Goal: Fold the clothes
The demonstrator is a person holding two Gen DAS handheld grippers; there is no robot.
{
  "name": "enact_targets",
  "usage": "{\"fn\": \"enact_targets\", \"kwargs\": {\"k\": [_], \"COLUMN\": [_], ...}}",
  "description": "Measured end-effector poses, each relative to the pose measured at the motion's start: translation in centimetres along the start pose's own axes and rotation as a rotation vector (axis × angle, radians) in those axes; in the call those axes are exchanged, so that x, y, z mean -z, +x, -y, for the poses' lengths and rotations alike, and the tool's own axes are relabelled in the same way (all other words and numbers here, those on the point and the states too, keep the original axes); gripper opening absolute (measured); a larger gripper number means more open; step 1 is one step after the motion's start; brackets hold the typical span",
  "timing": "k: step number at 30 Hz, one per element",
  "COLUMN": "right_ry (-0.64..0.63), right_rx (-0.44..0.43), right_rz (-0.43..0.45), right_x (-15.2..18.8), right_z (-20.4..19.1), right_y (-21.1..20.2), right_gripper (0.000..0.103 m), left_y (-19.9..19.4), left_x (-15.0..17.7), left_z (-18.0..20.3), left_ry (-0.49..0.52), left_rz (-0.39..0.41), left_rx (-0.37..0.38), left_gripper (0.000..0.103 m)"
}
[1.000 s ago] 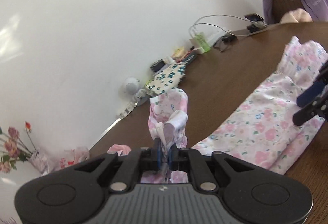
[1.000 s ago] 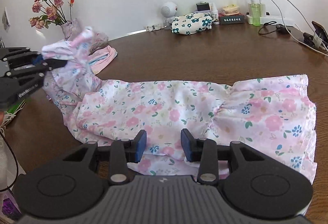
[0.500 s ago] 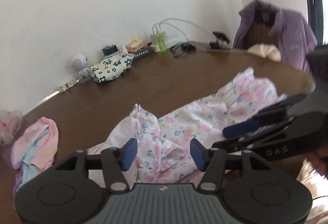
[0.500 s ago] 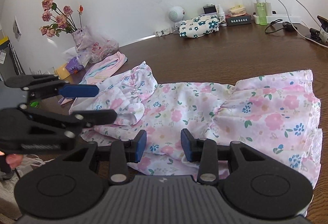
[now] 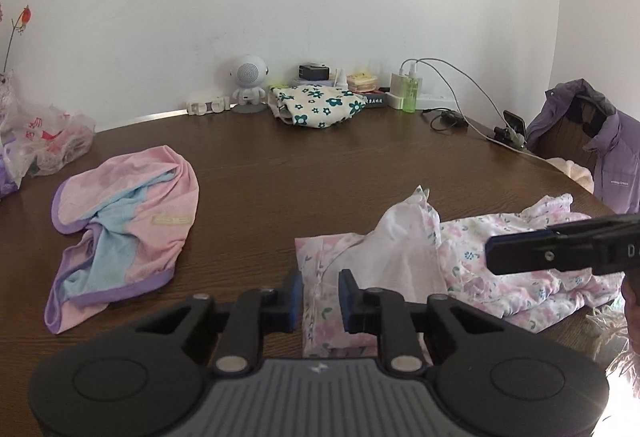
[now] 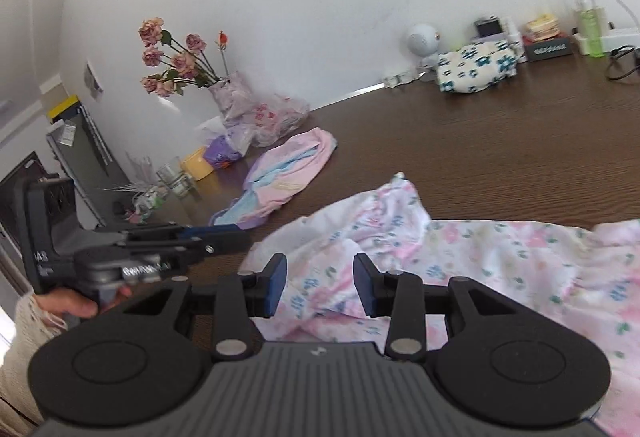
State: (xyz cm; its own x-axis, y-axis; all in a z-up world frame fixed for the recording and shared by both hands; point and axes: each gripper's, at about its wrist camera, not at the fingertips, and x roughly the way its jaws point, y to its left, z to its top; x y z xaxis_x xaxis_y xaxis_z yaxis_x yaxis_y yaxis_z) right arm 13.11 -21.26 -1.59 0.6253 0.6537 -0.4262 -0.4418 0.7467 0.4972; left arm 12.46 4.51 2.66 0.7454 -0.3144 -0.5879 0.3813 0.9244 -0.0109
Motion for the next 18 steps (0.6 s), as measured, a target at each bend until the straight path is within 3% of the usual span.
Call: {"fn": "enact_targets", "kwargs": {"k": [4,5,6,7,11,13,18], "right_ry": [0.041,0.058,0.07,0.08,0.114,0.129,0.151], "right_rx": [0.03,0.028,0.028,0.029,0.061,0.082,0.122], "right_rz": [-0.066,-0.078,-0.08,-0.076,-0.056,-0.053,-0.066], "right_x": [-0.7,-0.7,-0.6,-0.5,-0.2,0.0,0.8], "right_z": [-0.3,-0.2,0.0,0.2,1.4,2.1,3.1], "right_y": [3.7,4.3,4.4,4.2,3.2,2.8,2.4], "right_gripper": [0.038,0.032,0.011,0.004,0.002,0.002,0.002], "left_y": [1.1,1.3,1.4,1.4,1.0,1.5,3.8], "left_x": [0.7,0.8,0.9,0.9,0.2,-0.1,0.4], "left_z": [0.8,0.9,1.0,0.9,-0.2,-0.1,1.4], "left_ry": [0.048,0.06,0.069,0.07,0.036,0.072,0.145], "left_rz": [-0.013,-0.018,-0.023,-0.024,0.014,0.026,-0.045], "left_rx": [0.039,0.043,0.046,0.05,0.102,0.115,0.142], "left_gripper": [0.018,0.018,0.018,0.018,0.019,0.018,0.015]}}
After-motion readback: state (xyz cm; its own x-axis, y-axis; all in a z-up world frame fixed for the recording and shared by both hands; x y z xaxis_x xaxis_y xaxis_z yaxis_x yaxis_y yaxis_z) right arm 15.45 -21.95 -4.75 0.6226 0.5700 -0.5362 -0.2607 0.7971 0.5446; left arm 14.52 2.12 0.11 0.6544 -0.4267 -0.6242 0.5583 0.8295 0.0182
